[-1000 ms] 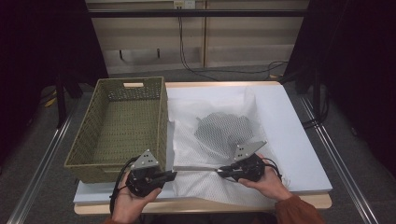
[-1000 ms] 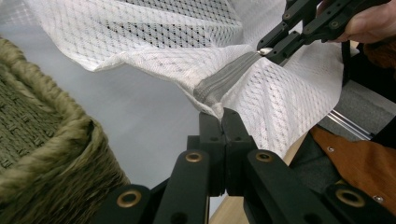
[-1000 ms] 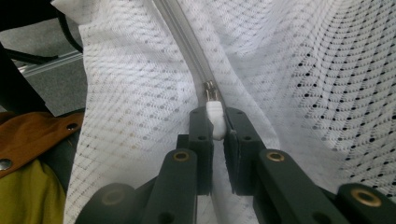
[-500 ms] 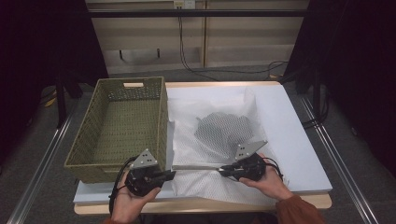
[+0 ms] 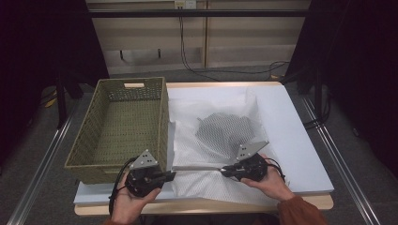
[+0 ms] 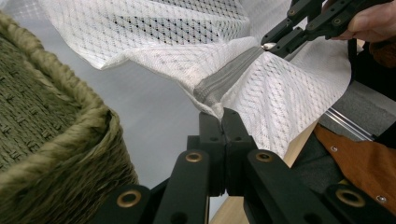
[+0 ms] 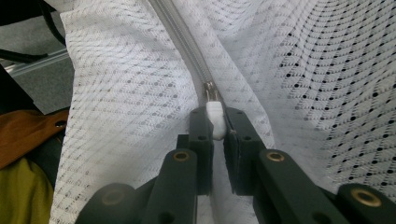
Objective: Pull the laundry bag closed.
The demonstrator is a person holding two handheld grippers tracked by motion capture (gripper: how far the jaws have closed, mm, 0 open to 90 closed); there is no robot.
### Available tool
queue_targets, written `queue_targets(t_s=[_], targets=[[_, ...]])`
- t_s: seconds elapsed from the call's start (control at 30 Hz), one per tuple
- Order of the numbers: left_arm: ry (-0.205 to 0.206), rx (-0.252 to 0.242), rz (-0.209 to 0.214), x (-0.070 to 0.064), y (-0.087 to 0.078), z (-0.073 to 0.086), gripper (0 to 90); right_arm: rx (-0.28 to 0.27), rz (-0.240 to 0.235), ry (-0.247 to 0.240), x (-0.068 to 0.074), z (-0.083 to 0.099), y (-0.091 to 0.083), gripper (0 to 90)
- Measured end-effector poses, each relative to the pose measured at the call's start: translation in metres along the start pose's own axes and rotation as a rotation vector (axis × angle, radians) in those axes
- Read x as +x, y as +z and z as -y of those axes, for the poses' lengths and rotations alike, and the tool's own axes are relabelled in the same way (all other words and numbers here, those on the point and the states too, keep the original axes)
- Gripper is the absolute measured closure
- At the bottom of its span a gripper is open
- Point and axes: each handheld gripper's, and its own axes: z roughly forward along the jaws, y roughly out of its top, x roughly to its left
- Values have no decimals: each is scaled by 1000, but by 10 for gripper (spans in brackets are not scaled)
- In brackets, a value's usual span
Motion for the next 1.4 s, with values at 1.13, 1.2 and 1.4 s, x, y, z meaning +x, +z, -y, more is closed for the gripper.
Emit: queue_targets(t_s=[1.13,1.2,1.4], targets=[[-13,-11,10,0,-1,-1,893,8,26,13,-4,7,-10,826],[-13,-16,10,1,-2,-1,893,13,31,12,-4,7,-10,827],[-11,-15,11,1,-2,-1,893,8,31,23,-6,10,-13,826]])
